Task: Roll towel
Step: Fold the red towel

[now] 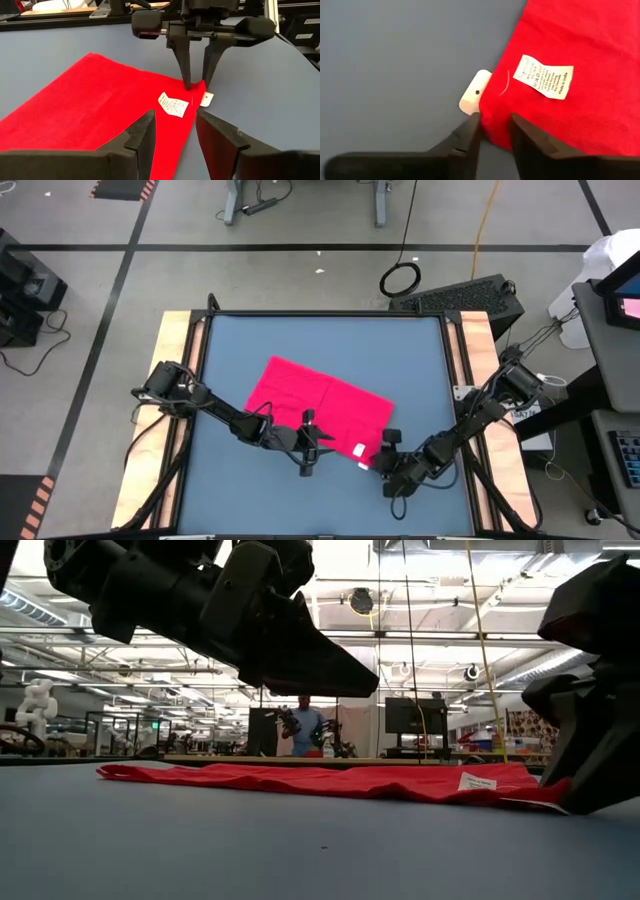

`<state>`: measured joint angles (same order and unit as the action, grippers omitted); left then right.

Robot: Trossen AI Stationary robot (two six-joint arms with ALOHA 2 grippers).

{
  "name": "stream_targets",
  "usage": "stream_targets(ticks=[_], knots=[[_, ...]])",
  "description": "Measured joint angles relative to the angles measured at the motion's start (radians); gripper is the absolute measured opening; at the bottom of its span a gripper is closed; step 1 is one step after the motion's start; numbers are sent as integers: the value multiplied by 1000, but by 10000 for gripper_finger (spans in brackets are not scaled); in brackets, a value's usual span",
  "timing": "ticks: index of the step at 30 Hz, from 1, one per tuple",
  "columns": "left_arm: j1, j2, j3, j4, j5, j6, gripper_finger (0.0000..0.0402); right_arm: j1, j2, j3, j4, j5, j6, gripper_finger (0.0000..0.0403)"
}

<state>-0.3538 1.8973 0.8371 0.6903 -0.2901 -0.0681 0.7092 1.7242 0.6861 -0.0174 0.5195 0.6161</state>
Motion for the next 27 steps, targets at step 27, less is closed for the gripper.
stream_targets(ticks=[27], knots=[[-30, 202, 152, 203, 4, 269, 251, -89, -242, -5, -75, -32, 124, 1]])
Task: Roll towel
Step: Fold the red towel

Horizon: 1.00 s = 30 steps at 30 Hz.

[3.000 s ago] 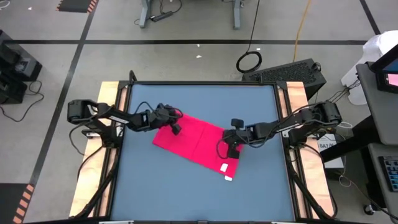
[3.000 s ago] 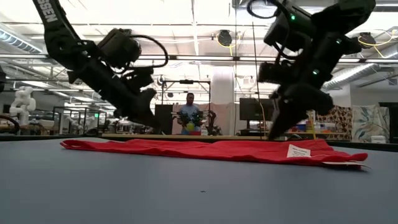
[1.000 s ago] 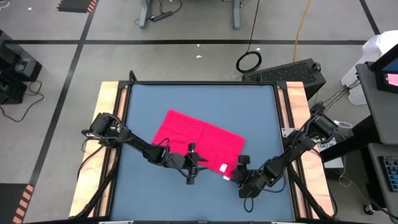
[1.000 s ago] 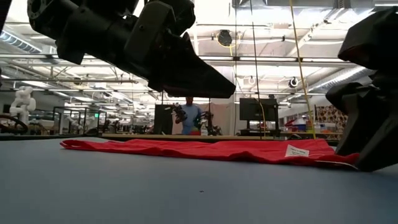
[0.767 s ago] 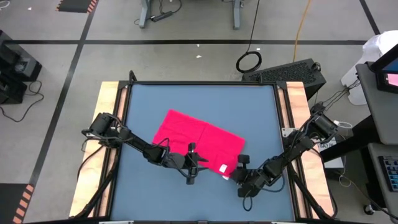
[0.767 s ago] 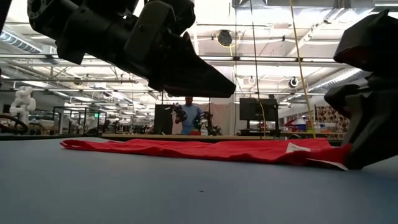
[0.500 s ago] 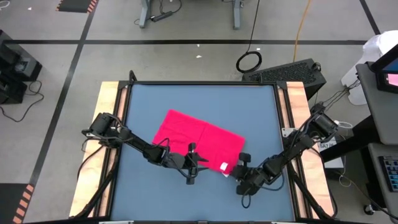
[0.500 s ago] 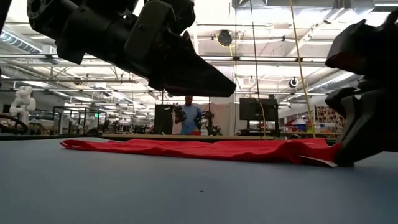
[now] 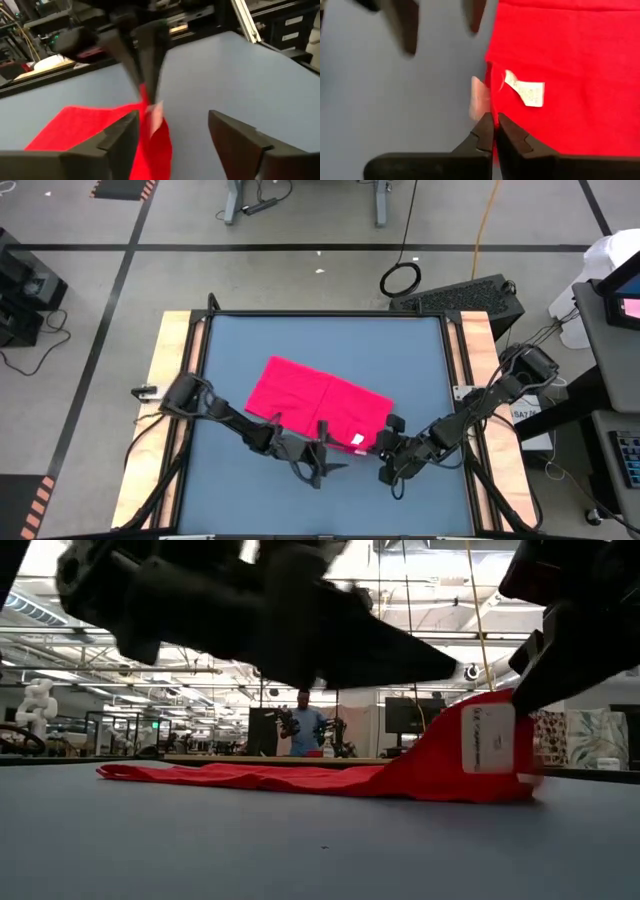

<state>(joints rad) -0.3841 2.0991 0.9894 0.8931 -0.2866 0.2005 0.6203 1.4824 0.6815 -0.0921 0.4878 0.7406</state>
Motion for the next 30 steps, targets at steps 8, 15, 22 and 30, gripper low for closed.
stream_targets(ticks=[8, 15, 22, 30], knots=[[9, 172, 210, -28, -66, 76, 292, -13, -6, 0, -19, -23, 26, 1], [-2, 166, 220, -137, -161, 56, 292, -13, -6, 0, -19, -44, 15, 0], [-18, 163, 220, -169, -271, 24, 261, -12, -7, 0, -31, -46, 4, 7], [0, 163, 220, -179, -270, 22, 153, -11, -7, 1, -65, -75, 0, 8]])
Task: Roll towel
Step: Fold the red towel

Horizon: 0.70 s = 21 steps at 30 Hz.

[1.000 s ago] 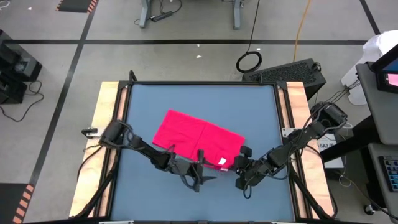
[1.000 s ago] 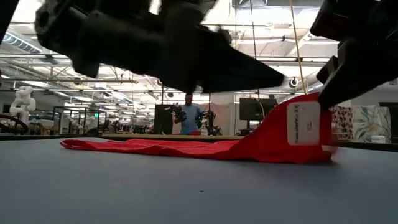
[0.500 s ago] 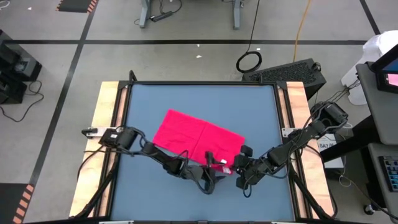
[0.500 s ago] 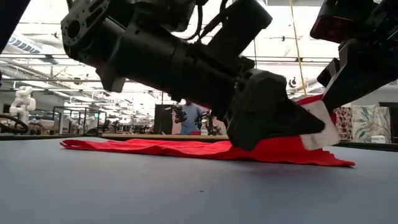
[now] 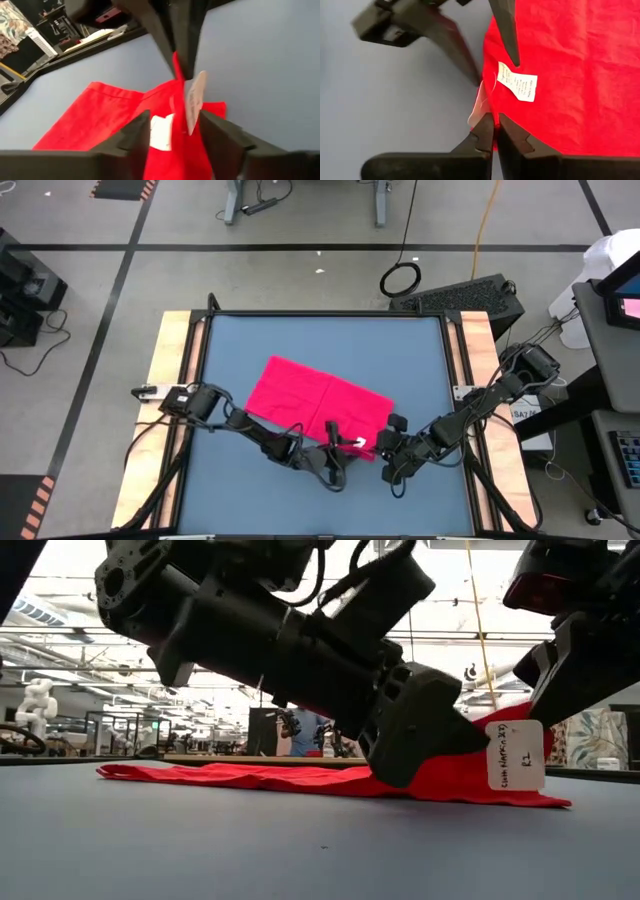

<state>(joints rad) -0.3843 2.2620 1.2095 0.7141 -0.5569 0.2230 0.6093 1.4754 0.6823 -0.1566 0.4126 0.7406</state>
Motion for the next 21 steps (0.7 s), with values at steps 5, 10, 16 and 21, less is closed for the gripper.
stream_targets(ticks=[5, 10, 16, 21], knots=[[33, 0, 0, -52, 79, -19, 40, 0, 0, 0, 4, 8, -13, 9], [52, 0, 0, -50, 119, -58, 13, 22, 0, 0, -2, 4, -76, 31], [53, 0, 0, -50, 124, -61, 5, 106, 0, 1, -5, 7, -70, 86], [62, 0, 0, -51, 135, -103, 6, 181, 1, 1, -10, 55, -12, 99]])
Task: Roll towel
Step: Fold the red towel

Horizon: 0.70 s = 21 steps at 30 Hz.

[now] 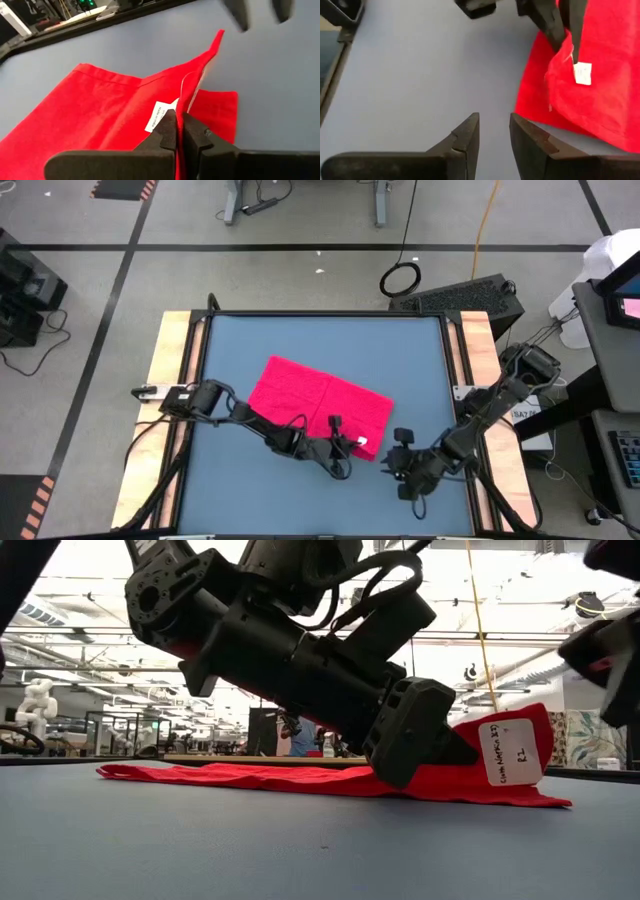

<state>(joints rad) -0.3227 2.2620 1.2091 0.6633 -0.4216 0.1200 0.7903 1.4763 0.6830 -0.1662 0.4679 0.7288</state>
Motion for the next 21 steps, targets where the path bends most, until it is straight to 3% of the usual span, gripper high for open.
stream_targets(ticks=[3, 12, 21], knots=[[6, 0, 0, -1, 9, -10, 6, 23, 38, 1, 15, 95, 17, 100], [8, 0, 0, -24, 10, -11, 6, 25, 183, 0, 107, 184, 19, 121], [11, 0, 0, -26, 24, -37, 6, 0, 249, 0, 144, 189, 35, 115]])
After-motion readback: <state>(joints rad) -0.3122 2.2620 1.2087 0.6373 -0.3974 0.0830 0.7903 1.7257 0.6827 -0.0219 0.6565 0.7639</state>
